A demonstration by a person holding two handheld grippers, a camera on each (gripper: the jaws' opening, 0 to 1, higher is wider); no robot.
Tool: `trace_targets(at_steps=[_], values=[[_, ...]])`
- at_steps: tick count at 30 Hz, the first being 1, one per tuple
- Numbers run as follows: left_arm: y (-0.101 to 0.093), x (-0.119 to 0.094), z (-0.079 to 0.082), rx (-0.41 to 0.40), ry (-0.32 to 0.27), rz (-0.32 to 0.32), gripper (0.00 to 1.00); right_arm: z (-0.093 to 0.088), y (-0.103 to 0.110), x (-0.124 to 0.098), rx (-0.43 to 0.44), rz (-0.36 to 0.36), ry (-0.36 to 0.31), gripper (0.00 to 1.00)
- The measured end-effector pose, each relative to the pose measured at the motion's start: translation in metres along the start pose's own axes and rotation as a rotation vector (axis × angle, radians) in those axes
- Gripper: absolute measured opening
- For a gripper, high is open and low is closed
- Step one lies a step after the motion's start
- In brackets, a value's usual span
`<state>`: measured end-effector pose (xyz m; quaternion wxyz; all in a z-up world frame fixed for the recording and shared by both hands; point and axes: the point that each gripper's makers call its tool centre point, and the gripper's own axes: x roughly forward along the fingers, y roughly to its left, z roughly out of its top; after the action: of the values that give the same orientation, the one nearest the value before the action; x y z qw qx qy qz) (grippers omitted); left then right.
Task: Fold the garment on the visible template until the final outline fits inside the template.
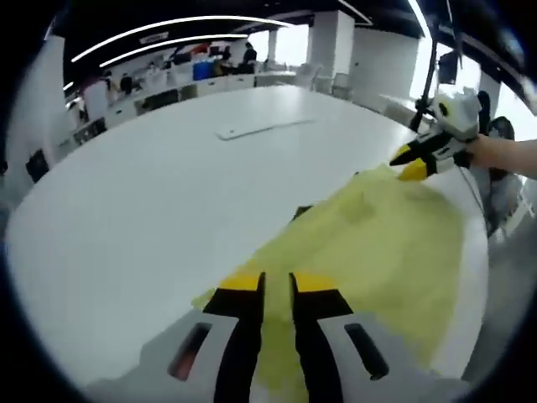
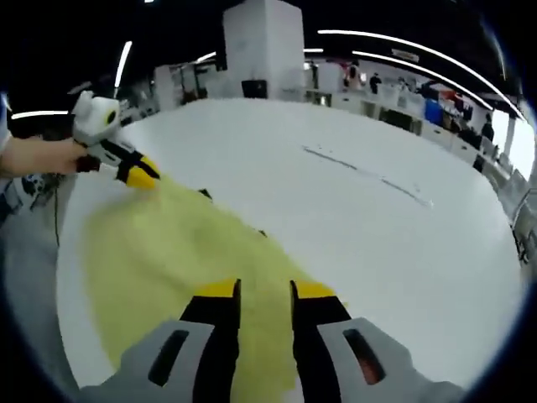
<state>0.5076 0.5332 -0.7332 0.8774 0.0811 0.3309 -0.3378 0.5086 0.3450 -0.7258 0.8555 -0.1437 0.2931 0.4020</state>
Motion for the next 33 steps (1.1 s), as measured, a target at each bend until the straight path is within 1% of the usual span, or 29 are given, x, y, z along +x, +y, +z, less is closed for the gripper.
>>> trace_targets(at_steps=[2, 4, 7, 10, 14, 17, 21, 23, 25, 29, 32, 33], values=[[-0.001, 0.005, 0.004, 0.014, -0.001, -0.002, 0.17, 0.007, 0.004, 0.006, -0.033, 0.039, -0.001, 0.23], [-0.001, 0.012, 0.009, 0.041, 0.000, -0.010, 0.17, 0.018, 0.006, 0.013, -0.055, 0.077, -0.011, 0.23], [0.003, 0.021, 0.013, 0.054, 0.008, -0.006, 0.17, 0.024, 0.007, 0.021, -0.085, 0.112, -0.005, 0.23], [0.001, 0.025, 0.012, 0.069, 0.030, -0.017, 0.18, 0.025, 0.013, 0.029, -0.109, 0.155, 0.012, 0.23], [-0.002, 0.026, 0.010, 0.095, 0.039, -0.038, 0.17, 0.022, 0.020, 0.036, -0.131, 0.198, 0.029, 0.23], [-0.002, 0.028, 0.008, 0.104, 0.046, -0.047, 0.16, 0.019, 0.020, 0.041, -0.132, 0.208, 0.039, 0.22], [-0.001, 0.031, 0.004, 0.112, 0.068, -0.051, 0.14, 0.013, 0.017, 0.047, -0.120, 0.211, 0.058, 0.20], [-0.001, 0.032, 0.002, 0.114, 0.077, -0.056, 0.12, 0.008, 0.017, 0.048, -0.149, 0.209, 0.078, 0.18], [-0.001, 0.034, 0.000, 0.121, 0.085, -0.054, 0.11, 0.002, 0.016, 0.048, -0.182, 0.207, 0.103, 0.14], [0.000, 0.037, -0.003, 0.119, 0.096, -0.053, 0.07, 0.001, 0.014, 0.049, -0.197, 0.190, 0.101, 0.04], [-0.001, 0.038, -0.002, 0.126, 0.094, -0.053, 0.03, 0.001, 0.014, 0.050, -0.212, 0.183, 0.103, 0.03], [-0.001, 0.038, -0.002, 0.137, 0.095, -0.050, 0.00, 0.000, 0.015, 0.051, -0.221, 0.180, 0.103, 0.03]])
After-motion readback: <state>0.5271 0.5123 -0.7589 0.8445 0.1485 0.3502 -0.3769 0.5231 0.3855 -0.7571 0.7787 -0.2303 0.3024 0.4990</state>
